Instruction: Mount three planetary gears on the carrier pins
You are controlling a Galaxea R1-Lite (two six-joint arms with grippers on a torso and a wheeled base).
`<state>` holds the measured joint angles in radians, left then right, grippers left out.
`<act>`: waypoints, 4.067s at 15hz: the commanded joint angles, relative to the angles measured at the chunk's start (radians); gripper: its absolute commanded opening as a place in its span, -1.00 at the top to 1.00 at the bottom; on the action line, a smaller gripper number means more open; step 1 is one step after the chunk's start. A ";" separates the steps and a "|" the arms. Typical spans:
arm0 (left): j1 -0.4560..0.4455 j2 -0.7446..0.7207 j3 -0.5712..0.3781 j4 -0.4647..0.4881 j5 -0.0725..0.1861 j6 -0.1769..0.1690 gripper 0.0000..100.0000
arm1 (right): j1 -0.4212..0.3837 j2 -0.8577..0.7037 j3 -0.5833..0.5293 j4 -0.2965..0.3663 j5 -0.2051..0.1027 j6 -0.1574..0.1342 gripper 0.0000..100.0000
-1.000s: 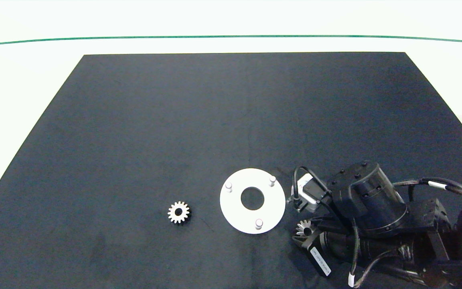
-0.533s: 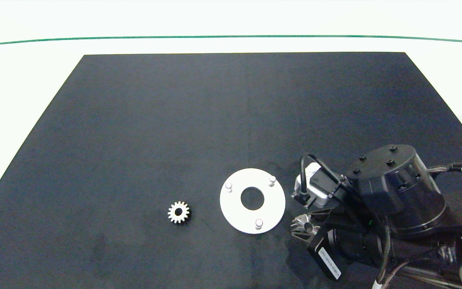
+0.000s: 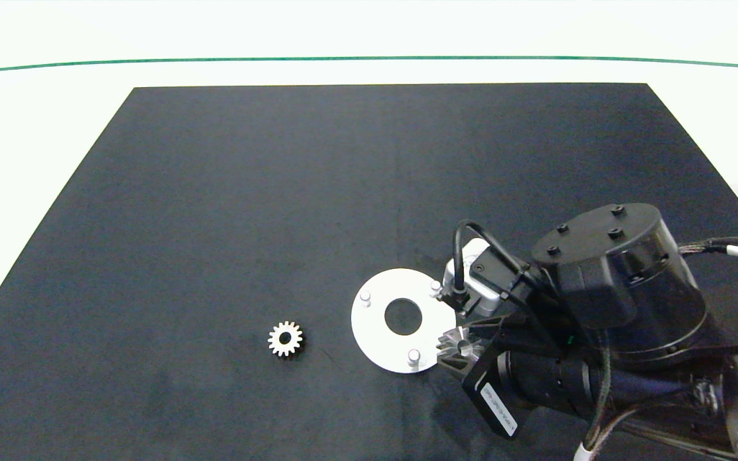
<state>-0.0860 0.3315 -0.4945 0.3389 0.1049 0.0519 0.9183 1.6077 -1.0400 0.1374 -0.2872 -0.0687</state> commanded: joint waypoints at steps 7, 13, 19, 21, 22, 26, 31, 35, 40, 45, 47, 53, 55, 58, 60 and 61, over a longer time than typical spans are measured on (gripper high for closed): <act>0.000 0.011 -0.019 0.002 0.001 0.000 -1.00 | 0.059 0.127 -0.161 0.090 -0.033 -0.051 0.80; 0.002 0.023 -0.027 0.002 0.001 0.000 -1.00 | 0.070 0.176 -0.210 0.122 -0.033 -0.057 0.80; 0.000 0.024 -0.030 0.002 0.001 0.000 -1.00 | 0.045 0.198 -0.218 0.126 -0.033 -0.057 0.80; -0.001 0.024 -0.032 0.002 0.001 0.000 -1.00 | 0.042 0.201 -0.216 0.129 -0.035 -0.057 0.80; -0.001 0.026 -0.032 0.002 0.001 0.000 -1.00 | 0.042 0.201 -0.216 0.129 -0.033 -0.057 0.80; -0.001 0.024 -0.041 0.002 0.001 -0.001 -1.00 | 0.042 0.210 -0.218 0.129 -0.033 -0.057 0.80; -0.001 0.034 -0.042 0.002 0.001 0.000 -1.00 | 0.040 0.222 -0.221 0.126 -0.033 -0.056 0.80; -0.003 0.037 -0.042 0.002 0.001 -0.001 -1.00 | 0.036 0.232 -0.233 0.128 -0.033 -0.056 0.80; -0.003 0.044 -0.042 0.002 -0.001 -0.003 -1.00 | 0.034 0.244 -0.232 0.126 -0.032 -0.051 -1.00; -0.003 0.046 -0.042 0.000 -0.001 -0.003 -1.00 | 0.036 0.189 -0.226 0.128 -0.032 -0.042 -1.00; -0.003 0.043 -0.047 0.000 0.001 -0.003 -1.00 | -0.010 0.001 -0.186 0.131 -0.035 -0.017 -1.00; -0.001 0.038 -0.042 0.002 -0.001 -0.003 -1.00 | -0.435 -0.374 0.080 0.228 0.037 -0.022 -1.00; -0.001 0.031 -0.042 0.003 -0.001 -0.004 -1.00 | -0.553 -0.384 0.138 0.226 0.102 -0.028 -1.00; 0.000 0.026 -0.042 0.003 -0.001 -0.004 -1.00 | -0.584 -0.370 0.172 0.191 0.161 -0.026 -1.00; -0.001 0.027 -0.042 0.003 -0.001 -0.004 -1.00 | -0.575 -0.307 0.169 0.140 0.161 -0.029 -1.00; 0.000 0.026 -0.042 0.003 -0.001 -0.004 -1.00 | -0.567 -0.278 0.169 0.105 0.161 -0.029 -1.00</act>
<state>-0.0864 0.3587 -0.5368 0.3400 0.1034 0.0474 0.3430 1.2757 -0.8721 0.2655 -0.1255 -0.0962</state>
